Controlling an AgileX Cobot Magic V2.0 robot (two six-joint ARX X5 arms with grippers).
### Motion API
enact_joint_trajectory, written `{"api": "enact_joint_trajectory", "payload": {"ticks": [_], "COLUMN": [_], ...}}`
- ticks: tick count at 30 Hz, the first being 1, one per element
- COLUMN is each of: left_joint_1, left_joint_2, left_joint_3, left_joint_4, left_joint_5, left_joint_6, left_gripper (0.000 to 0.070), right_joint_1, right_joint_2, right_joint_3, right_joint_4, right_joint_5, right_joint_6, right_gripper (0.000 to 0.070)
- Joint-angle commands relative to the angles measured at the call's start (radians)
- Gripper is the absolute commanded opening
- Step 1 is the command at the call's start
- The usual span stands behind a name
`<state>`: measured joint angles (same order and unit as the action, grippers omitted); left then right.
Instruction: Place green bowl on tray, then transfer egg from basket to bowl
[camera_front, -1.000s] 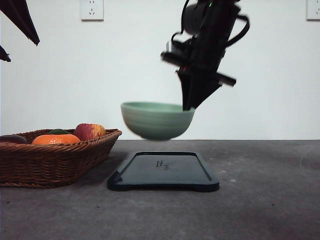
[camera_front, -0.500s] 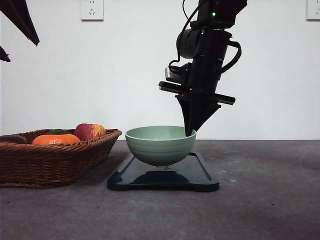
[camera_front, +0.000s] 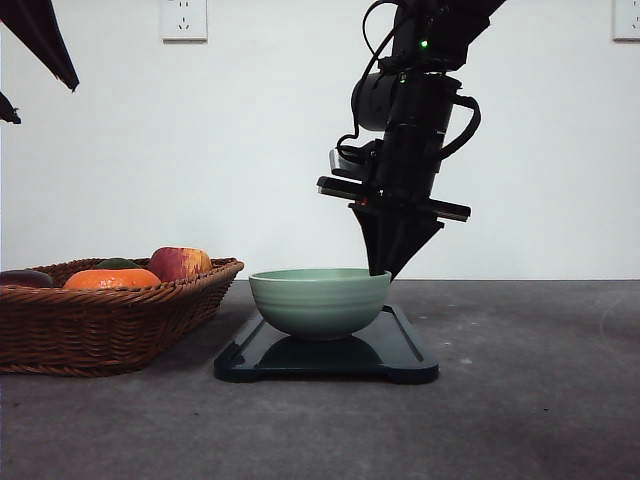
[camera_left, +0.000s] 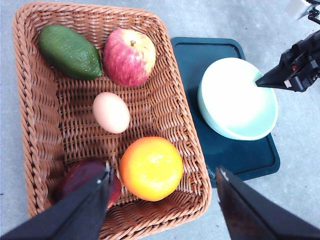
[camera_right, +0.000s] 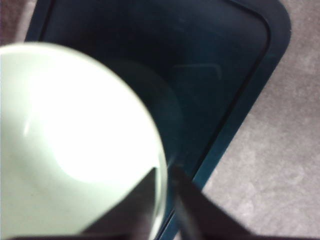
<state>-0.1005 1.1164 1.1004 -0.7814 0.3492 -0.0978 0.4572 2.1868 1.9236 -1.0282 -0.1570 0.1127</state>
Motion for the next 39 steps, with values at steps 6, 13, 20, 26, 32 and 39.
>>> {"api": "enact_joint_trajectory", "payload": {"ticks": [6,13,20,26,32,39], "left_joint_1": [-0.002,-0.002,-0.002,-0.002,-0.002,-0.011], "left_joint_2": [0.007,0.007,0.007,0.008,0.008,0.008], "left_joint_3": [0.024,0.024,0.024,0.024,0.024,0.024], "left_joint_4": [0.009,0.011,0.007,-0.007,-0.009,-0.014], "left_joint_5": [0.008,0.008,0.008,0.008,0.008,0.008], "left_joint_6": [0.002,0.003,0.003,0.003,0.001,0.001], "left_gripper": [0.0418,0.0418,0.0418,0.0418,0.0418,0.0418], "right_joint_1": [0.003,0.012,0.015,0.019,0.013,0.013], "right_joint_2": [-0.011,-0.117,-0.278,-0.544,-0.801,-1.119], "right_joint_3": [0.05,0.054,-0.158,-0.6,-0.952,-1.254], "right_joint_4": [-0.027,-0.007,0.194,0.518,0.651,0.653], "right_joint_5": [0.0,-0.003,-0.003,-0.003,0.0,0.003], "right_joint_6": [0.008,-0.024,-0.024,-0.024,-0.023,-0.005], "right_gripper": [0.0194,0.0194,0.0194,0.0194,0.0194,0.0194]}}
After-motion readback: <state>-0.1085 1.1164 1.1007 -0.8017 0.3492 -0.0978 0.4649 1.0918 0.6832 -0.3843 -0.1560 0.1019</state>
